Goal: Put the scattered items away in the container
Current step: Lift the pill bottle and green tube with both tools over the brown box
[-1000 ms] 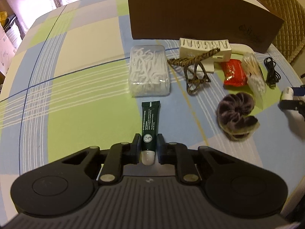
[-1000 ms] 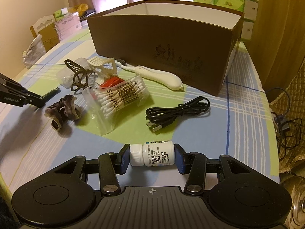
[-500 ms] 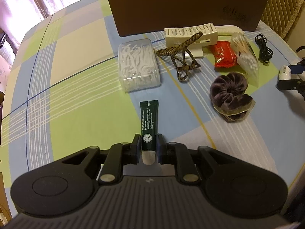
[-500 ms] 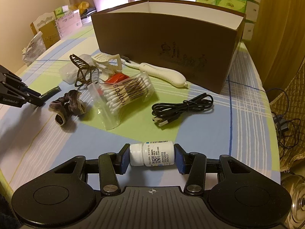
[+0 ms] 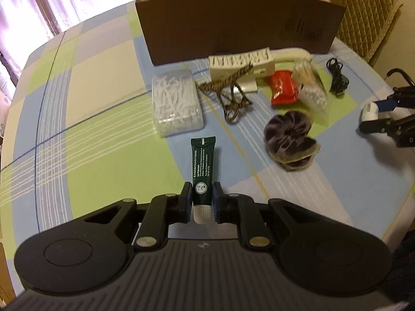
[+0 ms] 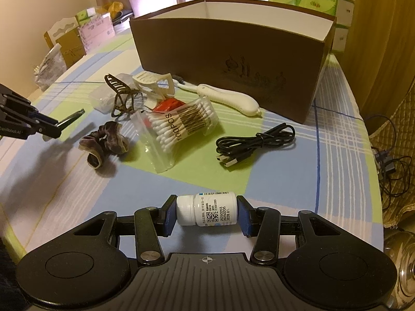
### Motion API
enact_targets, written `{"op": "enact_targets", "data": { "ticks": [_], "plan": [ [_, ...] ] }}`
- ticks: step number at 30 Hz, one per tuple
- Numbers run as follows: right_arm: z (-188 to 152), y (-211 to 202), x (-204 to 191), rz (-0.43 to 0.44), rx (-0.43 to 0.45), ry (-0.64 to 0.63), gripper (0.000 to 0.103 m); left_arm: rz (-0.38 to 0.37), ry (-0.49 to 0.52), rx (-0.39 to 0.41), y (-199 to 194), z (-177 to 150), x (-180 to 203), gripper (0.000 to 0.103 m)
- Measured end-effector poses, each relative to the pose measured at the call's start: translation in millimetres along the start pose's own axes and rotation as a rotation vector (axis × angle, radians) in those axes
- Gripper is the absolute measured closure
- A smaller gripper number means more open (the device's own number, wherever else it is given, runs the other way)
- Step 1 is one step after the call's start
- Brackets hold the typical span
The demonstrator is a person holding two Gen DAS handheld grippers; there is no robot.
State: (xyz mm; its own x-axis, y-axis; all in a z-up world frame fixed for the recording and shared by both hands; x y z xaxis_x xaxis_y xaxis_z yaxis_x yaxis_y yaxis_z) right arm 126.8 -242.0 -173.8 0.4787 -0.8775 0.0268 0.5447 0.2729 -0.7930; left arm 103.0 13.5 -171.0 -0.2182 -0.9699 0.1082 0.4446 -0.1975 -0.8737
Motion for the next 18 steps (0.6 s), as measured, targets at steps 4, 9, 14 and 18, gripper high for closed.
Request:
{"op": "enact_targets", "data": {
  "ticks": [4,9,14,18],
  "plan": [
    [7.3,-5.9,0.0,0.007,0.009,0.004,0.053,-0.027,-0.003,0.031,-11.0,10.5,4.3,0.091],
    [32.4,-23.8,1.3,0.034,0.07,0.011,0.053,-0.056,0.015,0.094,-29.7,33.4,11.4,0.091],
    [63.4,-38.5,5.3,0.054,0.135,0.019,0.053,-0.098,0.034,0.159,-43.8,61.8,20.2,0.091],
    [85.8,-44.4,6.9,0.061,0.174,-0.003,0.053,-0.128,0.066,0.195,-49.7,83.6,28.3,0.091]
  ]
}}
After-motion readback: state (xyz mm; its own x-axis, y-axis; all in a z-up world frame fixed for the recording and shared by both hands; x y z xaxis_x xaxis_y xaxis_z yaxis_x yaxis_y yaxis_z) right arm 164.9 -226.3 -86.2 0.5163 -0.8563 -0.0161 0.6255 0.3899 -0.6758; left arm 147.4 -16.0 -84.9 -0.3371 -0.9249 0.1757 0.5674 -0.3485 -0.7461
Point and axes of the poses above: each gripper's, at about its wrist camera, not at the fingertips, and y roughly the way its jaws point, x to its right, z to its top, the point moved 10 cm from there along y, roughly the way its jaws point, and after that the axes turned 10 degrees about -z, right-handed, at the moved point
